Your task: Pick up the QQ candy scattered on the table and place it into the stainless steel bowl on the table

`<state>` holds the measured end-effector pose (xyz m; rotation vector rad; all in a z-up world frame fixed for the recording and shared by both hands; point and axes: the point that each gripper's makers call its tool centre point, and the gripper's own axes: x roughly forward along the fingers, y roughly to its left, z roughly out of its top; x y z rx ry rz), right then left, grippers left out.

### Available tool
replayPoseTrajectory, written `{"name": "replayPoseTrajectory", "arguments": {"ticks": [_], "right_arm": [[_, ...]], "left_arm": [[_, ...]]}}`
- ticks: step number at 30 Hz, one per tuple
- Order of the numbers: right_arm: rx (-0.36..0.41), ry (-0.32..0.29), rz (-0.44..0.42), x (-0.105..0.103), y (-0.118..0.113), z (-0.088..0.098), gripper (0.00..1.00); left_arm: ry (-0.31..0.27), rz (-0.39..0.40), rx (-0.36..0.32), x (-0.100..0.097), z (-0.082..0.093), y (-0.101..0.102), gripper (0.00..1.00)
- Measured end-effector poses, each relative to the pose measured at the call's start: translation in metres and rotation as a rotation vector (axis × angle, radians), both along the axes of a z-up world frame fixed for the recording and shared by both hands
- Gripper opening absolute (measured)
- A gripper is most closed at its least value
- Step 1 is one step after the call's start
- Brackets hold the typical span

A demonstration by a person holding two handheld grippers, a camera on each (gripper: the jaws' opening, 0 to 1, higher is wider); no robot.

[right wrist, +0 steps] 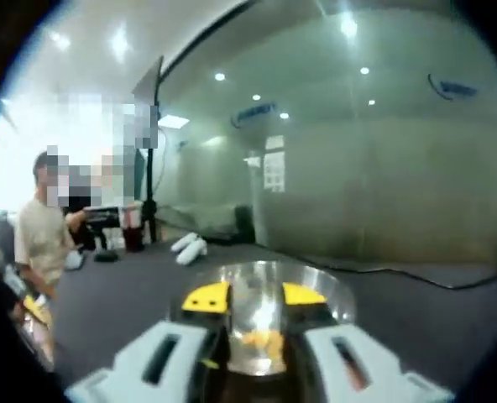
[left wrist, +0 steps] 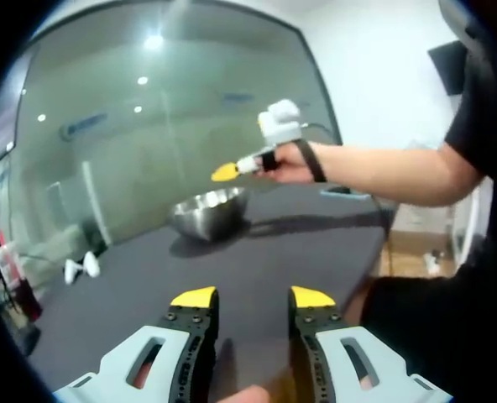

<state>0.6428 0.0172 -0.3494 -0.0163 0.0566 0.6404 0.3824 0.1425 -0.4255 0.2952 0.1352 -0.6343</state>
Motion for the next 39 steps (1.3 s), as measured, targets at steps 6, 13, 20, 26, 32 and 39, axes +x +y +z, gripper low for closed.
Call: {"name": "replayPoseTrajectory", "arguments": {"ticks": [6,13,20,26,32,39], "right_arm": [[0.011,0.008,0.004,-0.005,-0.007,0.001,0.2],[0.047,0.008,0.071,-0.039,-0.005,0.01,0.2],[0.007,0.018,0.116,-0.088,-0.02,0.002,0.21],[0.03,0.034,0.098,-0.127,-0.047,-0.011,0.22],[0.005,0.003,0.092,-0.173,-0.06,-0.02,0.23],[0.022,0.015,0.078,-0.201,-0.076,-0.034,0.22]], "left_arm": [[0.0,0.001,-0.005,0.001,0.0,0.001,0.35],[0.0,0.002,-0.008,0.004,0.0,0.002,0.35],[-0.003,0.012,-0.008,0.006,0.002,0.007,0.35],[-0.006,0.016,-0.087,0.01,0.012,0.006,0.35],[-0.021,0.022,-0.054,0.012,0.012,0.006,0.35],[-0.027,0.041,-0.065,0.015,0.011,0.01,0.35]]}}
